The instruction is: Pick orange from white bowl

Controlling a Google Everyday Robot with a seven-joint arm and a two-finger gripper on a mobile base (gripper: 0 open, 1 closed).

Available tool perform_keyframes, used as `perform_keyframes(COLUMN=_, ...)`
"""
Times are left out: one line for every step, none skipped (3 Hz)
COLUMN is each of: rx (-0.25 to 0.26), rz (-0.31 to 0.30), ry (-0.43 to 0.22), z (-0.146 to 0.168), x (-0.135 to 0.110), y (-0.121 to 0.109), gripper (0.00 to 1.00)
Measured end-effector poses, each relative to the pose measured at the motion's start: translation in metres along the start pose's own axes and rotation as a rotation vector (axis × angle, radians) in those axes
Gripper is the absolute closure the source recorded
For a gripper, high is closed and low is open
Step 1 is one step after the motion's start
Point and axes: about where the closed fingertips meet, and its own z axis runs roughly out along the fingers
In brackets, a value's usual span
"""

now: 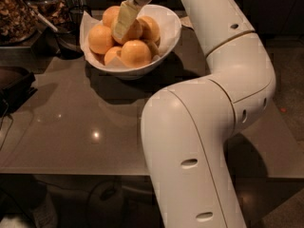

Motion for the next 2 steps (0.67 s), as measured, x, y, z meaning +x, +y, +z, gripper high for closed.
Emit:
perform_keyframes(rx=-0.01, rz=0.015, ry=0.008, z=0.006, x=0.007, y=-0.002, gripper=0.31)
perform_keyframes(rx=-0.036, rz=0.034, ry=0.014, z=0.019, x=0.015, y=-0.001, gripper=0.31)
